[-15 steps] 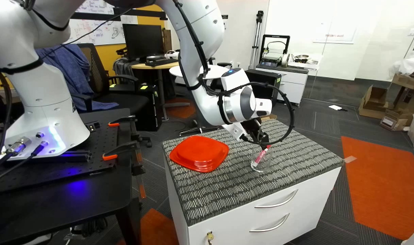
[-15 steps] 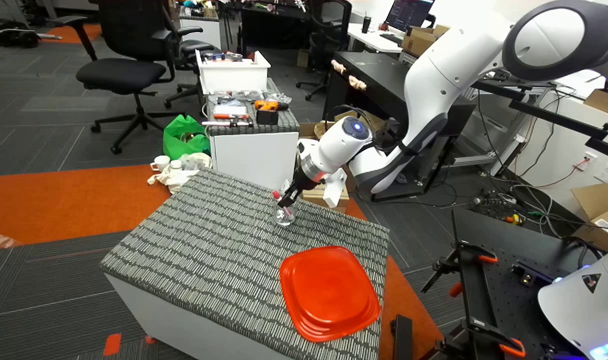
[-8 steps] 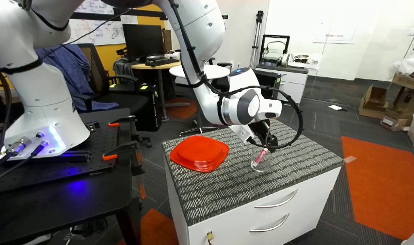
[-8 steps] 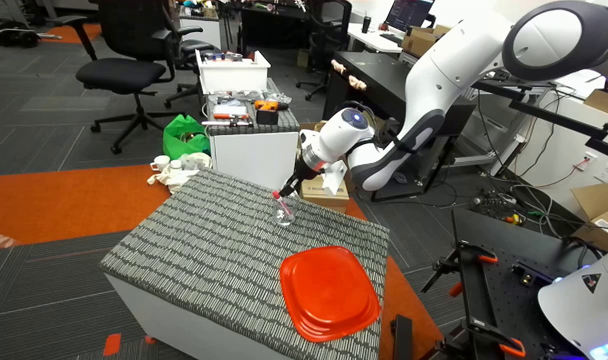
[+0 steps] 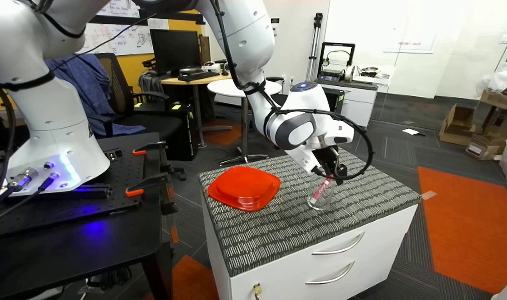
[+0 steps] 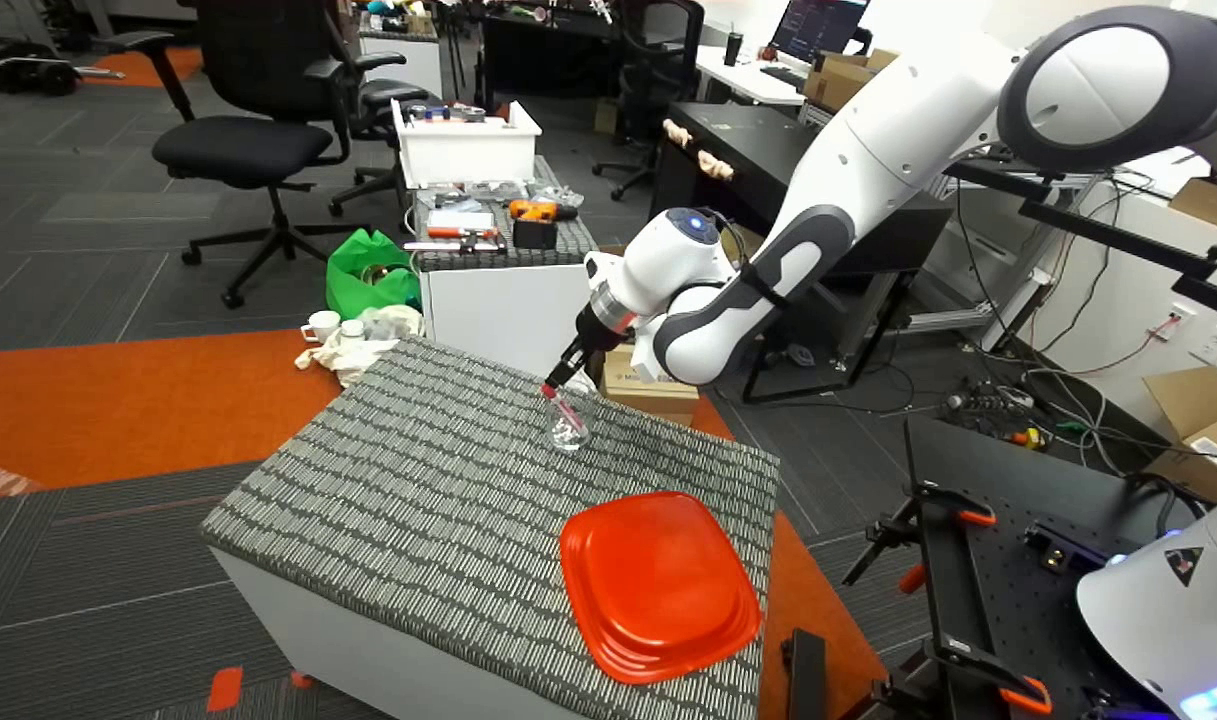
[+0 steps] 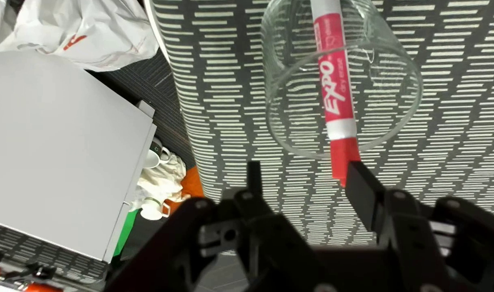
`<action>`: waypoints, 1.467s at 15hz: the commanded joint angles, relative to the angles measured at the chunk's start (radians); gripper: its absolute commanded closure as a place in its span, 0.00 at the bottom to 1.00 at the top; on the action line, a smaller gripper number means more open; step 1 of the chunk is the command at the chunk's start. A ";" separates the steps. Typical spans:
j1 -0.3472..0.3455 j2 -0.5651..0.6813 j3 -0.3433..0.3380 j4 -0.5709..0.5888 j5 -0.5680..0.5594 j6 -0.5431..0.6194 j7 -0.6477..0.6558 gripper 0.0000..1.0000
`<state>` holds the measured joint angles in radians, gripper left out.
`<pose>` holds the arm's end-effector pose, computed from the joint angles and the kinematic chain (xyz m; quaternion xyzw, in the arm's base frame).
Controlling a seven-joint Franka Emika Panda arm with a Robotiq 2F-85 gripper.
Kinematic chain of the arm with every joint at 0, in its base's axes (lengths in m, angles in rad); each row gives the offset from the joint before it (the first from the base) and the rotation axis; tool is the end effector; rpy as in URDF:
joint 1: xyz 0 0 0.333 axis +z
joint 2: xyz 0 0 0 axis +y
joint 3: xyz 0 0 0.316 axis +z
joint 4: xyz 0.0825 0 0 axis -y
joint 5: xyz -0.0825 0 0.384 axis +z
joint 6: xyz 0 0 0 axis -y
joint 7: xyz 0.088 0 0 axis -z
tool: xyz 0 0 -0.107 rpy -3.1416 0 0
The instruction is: Remove the pen from the cup
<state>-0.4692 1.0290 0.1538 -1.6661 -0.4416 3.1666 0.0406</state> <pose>0.6519 -0.1871 0.0664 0.9696 -0.0086 0.2431 0.0265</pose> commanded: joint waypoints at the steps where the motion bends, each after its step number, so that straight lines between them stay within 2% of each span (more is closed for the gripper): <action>1: 0.033 -0.013 -0.009 -0.001 0.133 -0.016 -0.121 0.42; 6: 0.048 -0.016 -0.009 -0.006 0.212 -0.015 -0.187 0.43; 12: 0.058 -0.023 -0.008 -0.016 0.232 -0.011 -0.197 0.43; 13: 0.059 -0.021 -0.008 -0.012 0.233 -0.013 -0.197 0.46; 14: 0.061 -0.020 -0.009 -0.011 0.234 -0.015 -0.196 0.53; 15: 0.062 -0.018 -0.009 -0.008 0.234 -0.017 -0.196 0.70; 16: 0.063 -0.016 -0.010 -0.007 0.234 -0.017 -0.196 0.72; 19: 0.063 -0.017 -0.010 -0.008 0.234 -0.017 -0.197 0.96; 21: 0.063 -0.017 -0.010 -0.008 0.235 -0.017 -0.196 1.00; 22: 0.064 -0.018 -0.011 -0.009 0.235 -0.017 -0.196 0.96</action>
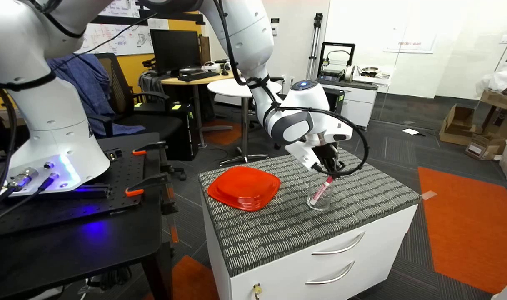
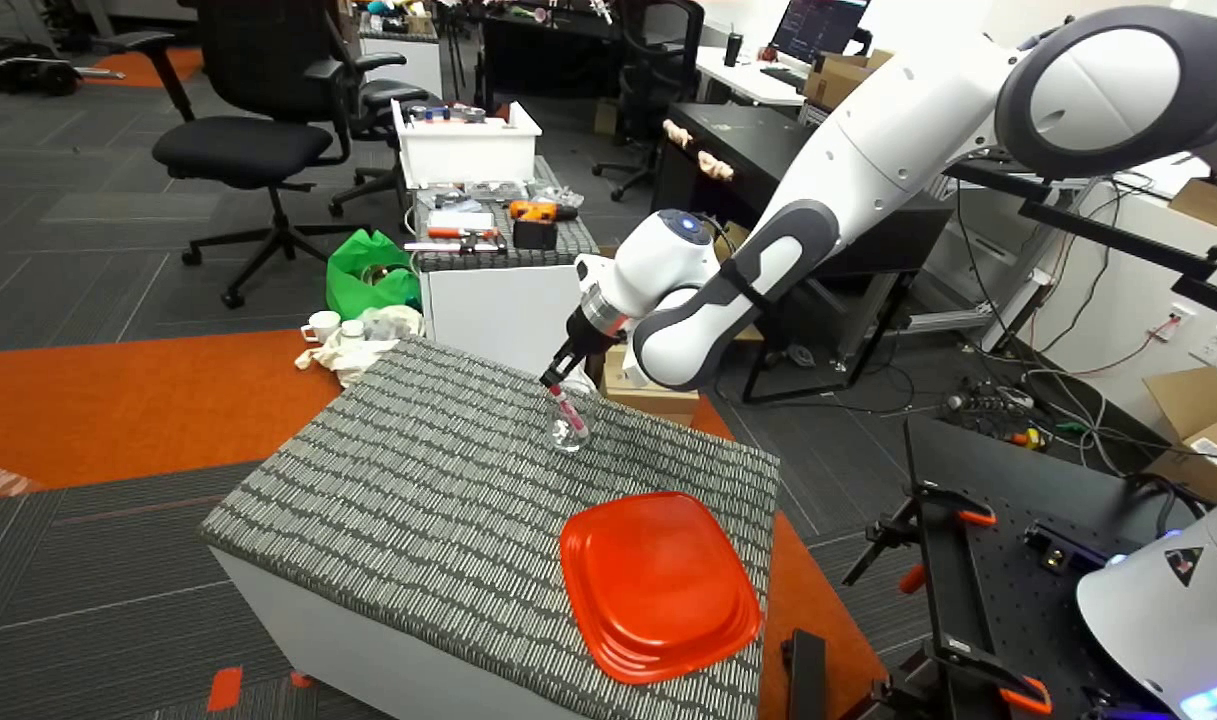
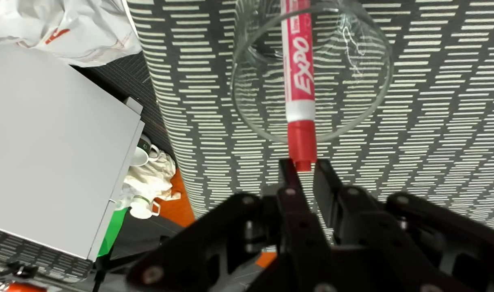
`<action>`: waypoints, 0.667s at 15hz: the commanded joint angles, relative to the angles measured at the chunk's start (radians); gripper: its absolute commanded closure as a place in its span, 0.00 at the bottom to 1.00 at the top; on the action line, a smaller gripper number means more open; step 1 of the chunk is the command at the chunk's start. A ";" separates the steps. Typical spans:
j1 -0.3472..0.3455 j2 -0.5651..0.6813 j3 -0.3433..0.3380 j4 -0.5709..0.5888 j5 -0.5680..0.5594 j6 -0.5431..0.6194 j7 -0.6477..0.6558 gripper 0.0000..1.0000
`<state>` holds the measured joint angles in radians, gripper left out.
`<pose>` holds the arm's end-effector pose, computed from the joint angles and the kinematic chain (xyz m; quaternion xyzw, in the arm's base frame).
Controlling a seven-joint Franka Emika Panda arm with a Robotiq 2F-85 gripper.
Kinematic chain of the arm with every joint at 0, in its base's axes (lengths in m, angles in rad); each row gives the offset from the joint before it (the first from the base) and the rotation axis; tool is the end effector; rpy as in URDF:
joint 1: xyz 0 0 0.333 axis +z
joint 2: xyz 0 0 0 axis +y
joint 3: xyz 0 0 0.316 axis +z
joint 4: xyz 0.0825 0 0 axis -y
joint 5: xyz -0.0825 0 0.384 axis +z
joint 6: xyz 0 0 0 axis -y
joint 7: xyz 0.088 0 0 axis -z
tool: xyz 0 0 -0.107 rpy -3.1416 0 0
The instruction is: Remove the pen from the cup
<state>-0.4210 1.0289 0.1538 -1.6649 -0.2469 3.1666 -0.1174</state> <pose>0.6600 -0.1733 0.0673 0.9695 -0.0037 0.2445 0.0188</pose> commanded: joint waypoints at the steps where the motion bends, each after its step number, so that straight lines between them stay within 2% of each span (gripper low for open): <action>1: 0.017 -0.020 -0.012 -0.013 0.040 -0.016 -0.038 0.98; 10: 0.046 -0.117 -0.033 -0.106 0.058 0.020 -0.009 0.98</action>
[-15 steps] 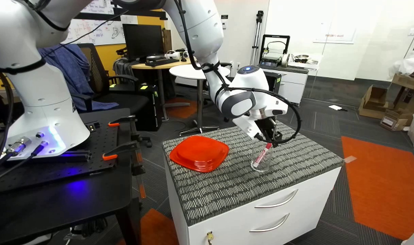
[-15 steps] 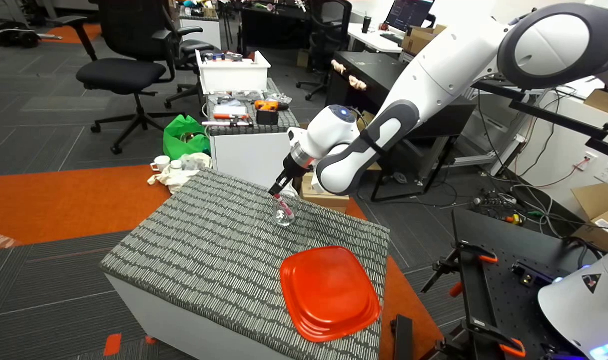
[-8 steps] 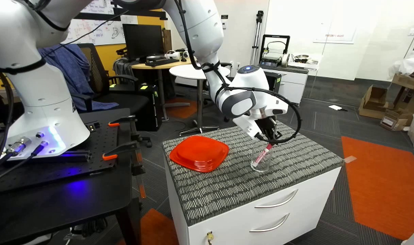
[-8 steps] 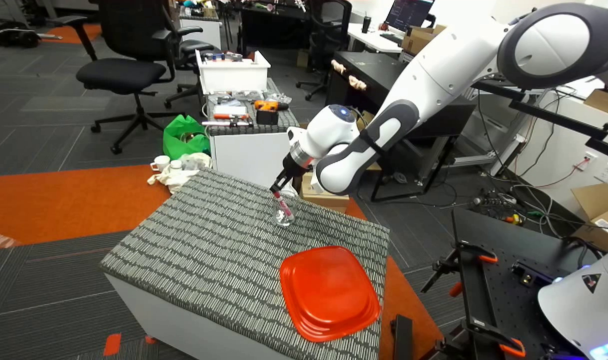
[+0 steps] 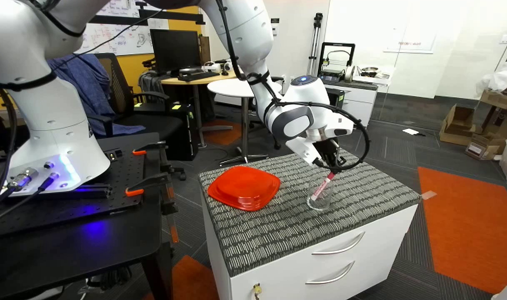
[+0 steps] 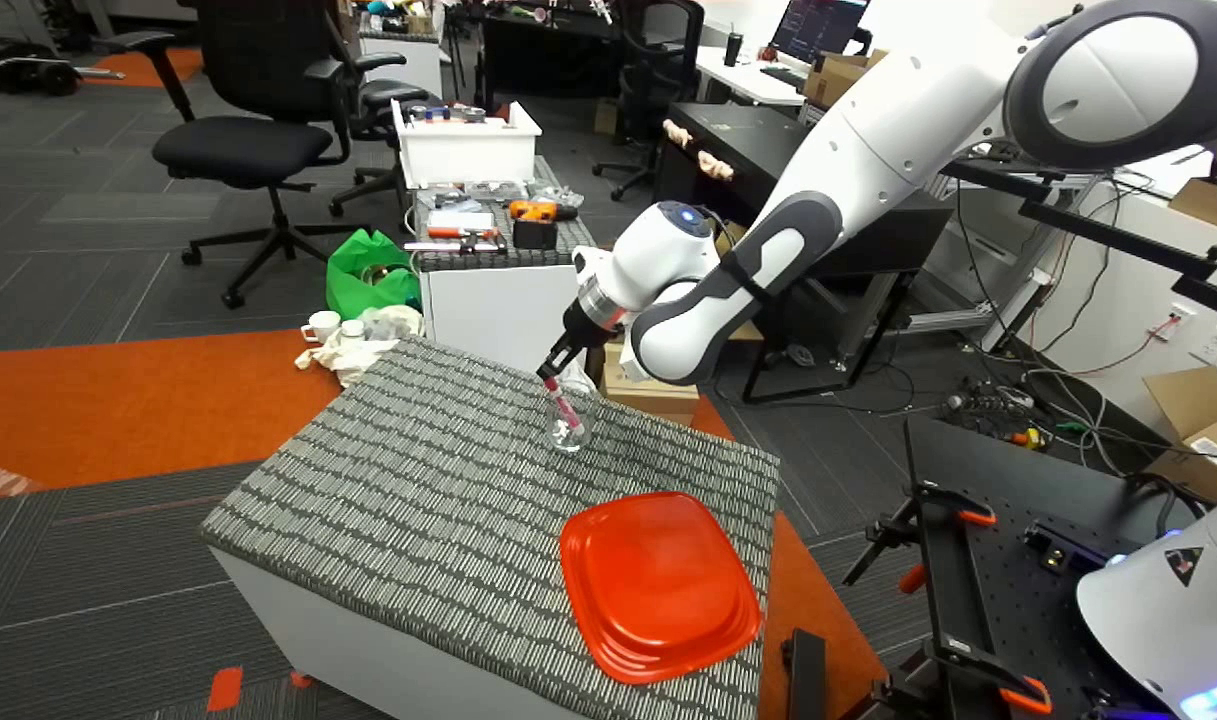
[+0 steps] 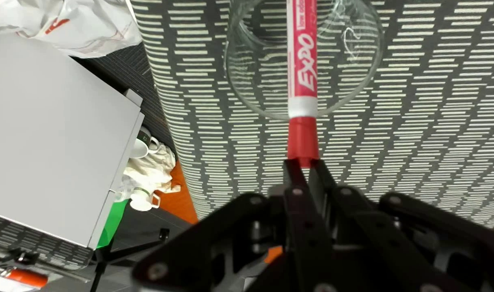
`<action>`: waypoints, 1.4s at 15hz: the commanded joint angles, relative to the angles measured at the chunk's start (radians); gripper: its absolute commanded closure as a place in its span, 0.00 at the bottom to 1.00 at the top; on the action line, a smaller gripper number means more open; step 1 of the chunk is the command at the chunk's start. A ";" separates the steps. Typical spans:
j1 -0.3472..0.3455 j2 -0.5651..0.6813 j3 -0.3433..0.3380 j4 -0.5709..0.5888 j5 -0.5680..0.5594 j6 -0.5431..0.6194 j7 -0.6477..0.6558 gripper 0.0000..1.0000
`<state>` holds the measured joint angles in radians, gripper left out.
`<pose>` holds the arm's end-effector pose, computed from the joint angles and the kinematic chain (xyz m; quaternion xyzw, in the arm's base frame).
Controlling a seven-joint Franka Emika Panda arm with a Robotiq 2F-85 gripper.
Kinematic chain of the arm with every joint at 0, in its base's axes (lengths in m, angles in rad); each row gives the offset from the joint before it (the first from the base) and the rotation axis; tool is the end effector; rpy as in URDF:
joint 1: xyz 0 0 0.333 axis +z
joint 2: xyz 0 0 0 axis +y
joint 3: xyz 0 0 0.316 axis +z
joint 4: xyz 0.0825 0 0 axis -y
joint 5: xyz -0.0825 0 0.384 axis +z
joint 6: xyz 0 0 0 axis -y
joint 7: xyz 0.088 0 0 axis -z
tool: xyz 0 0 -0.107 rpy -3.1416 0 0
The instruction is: Remove the pen from the cup
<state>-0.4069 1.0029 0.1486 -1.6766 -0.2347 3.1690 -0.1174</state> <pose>0.6638 -0.1688 0.0804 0.9677 -0.0022 0.2513 0.0211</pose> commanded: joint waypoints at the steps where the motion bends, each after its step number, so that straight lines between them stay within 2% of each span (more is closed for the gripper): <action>1: 0.056 -0.119 -0.055 -0.115 0.056 0.011 0.005 0.98; 4: 0.103 -0.219 -0.103 -0.216 0.075 0.043 0.014 0.98; 7: 0.161 -0.316 -0.156 -0.319 0.083 0.125 0.019 0.98; 11: 0.245 -0.384 -0.224 -0.378 0.099 0.199 0.019 0.98; 15: 0.272 -0.378 -0.213 -0.353 0.103 0.208 0.015 0.98; 21: 0.274 -0.335 -0.146 -0.301 0.089 0.142 0.010 0.98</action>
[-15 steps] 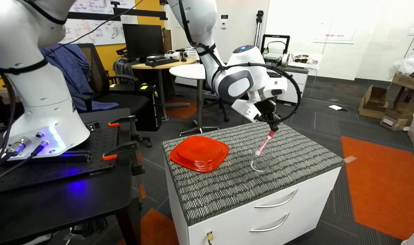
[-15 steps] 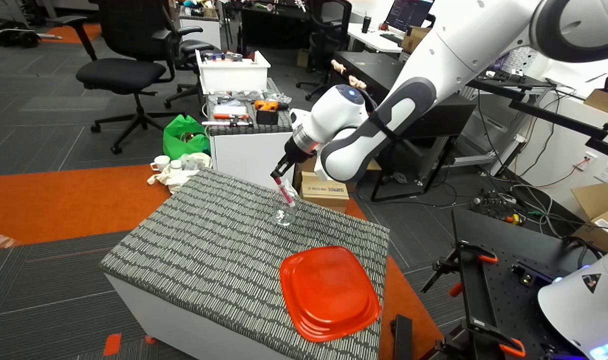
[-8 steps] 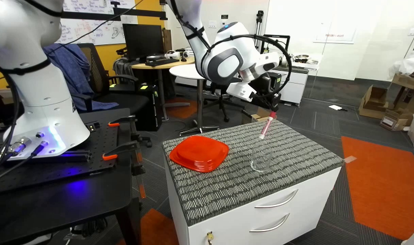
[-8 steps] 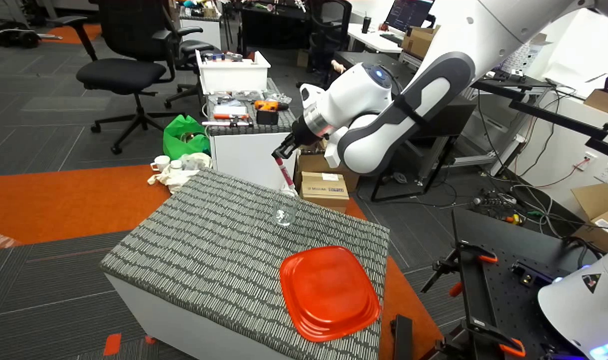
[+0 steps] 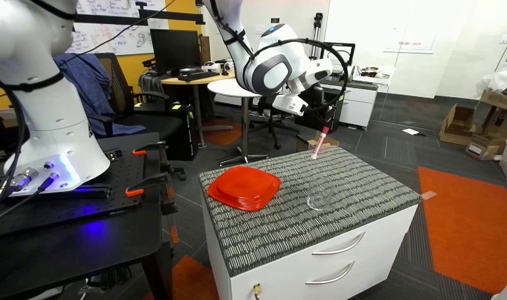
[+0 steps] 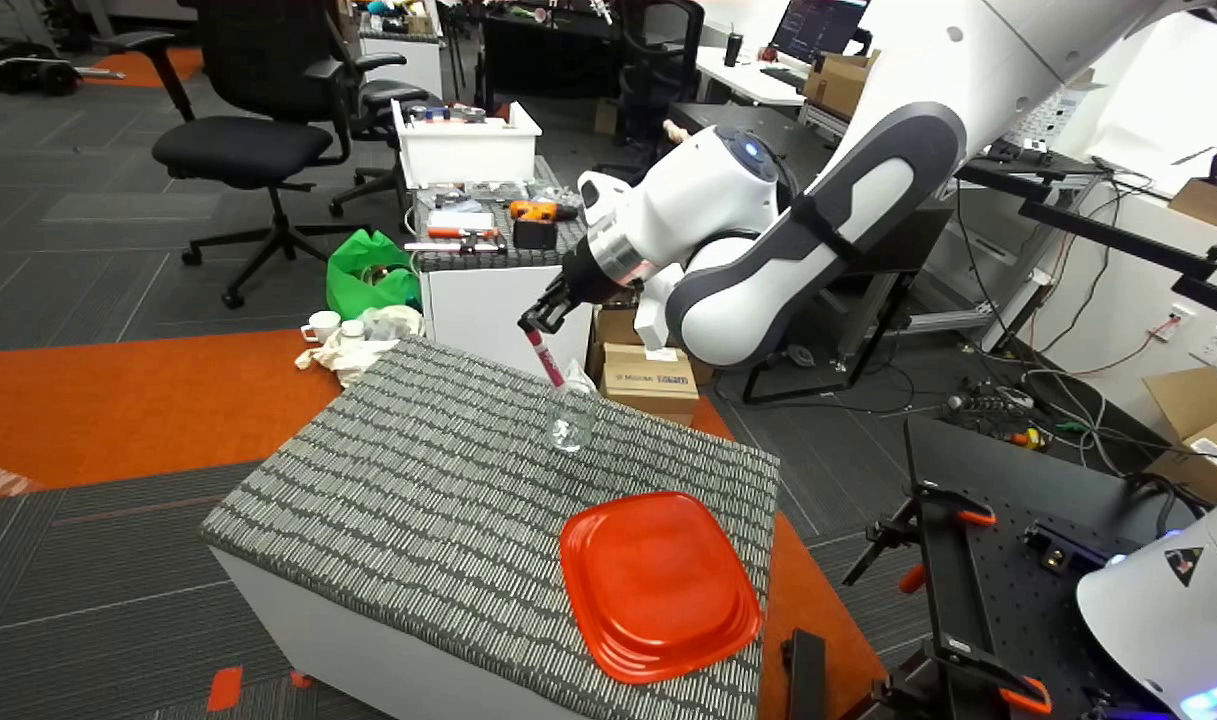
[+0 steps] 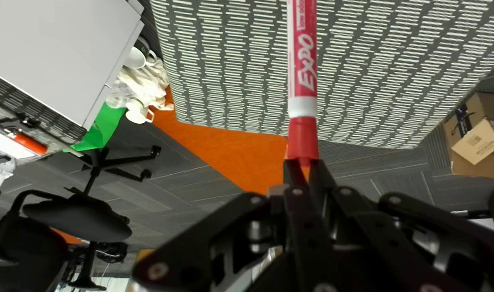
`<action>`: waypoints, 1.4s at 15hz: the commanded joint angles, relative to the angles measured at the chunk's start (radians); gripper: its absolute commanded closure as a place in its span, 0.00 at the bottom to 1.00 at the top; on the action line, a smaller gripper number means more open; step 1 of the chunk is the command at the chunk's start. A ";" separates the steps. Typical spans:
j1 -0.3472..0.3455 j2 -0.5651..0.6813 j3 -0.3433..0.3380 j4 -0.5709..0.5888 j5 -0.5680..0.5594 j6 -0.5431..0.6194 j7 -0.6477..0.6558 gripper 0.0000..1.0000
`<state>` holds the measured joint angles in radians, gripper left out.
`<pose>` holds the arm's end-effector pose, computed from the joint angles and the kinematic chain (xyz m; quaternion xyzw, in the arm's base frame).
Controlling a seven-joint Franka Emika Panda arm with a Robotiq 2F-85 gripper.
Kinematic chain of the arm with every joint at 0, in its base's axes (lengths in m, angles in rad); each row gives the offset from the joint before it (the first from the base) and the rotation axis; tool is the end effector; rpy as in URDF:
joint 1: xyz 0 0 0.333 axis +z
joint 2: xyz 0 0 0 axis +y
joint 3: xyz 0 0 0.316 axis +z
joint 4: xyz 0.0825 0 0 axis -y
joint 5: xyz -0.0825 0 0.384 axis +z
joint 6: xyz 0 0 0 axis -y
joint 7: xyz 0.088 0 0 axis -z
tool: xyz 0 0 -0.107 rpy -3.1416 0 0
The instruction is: Remove the pen from the cup
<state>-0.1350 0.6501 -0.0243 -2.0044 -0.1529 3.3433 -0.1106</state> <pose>0.6390 -0.0847 0.2065 0.9399 0.0575 0.3309 0.0620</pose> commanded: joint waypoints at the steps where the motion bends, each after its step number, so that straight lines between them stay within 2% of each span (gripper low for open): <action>1: -0.013 0.027 0.053 0.035 0.001 -0.044 0.000 0.98; 5: -0.038 0.072 0.113 0.090 0.001 -0.140 -0.012 0.98; 9: -0.034 0.125 0.122 0.189 0.026 -0.301 -0.021 0.98; 14: -0.058 0.184 0.182 0.307 0.054 -0.487 -0.086 0.98; 20: -0.016 0.242 0.167 0.419 0.059 -0.615 -0.111 0.98; 21: -0.009 0.250 0.162 0.433 0.057 -0.629 -0.109 0.66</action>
<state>-0.1657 0.8674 0.1479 -1.6432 -0.1242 2.7793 -0.1772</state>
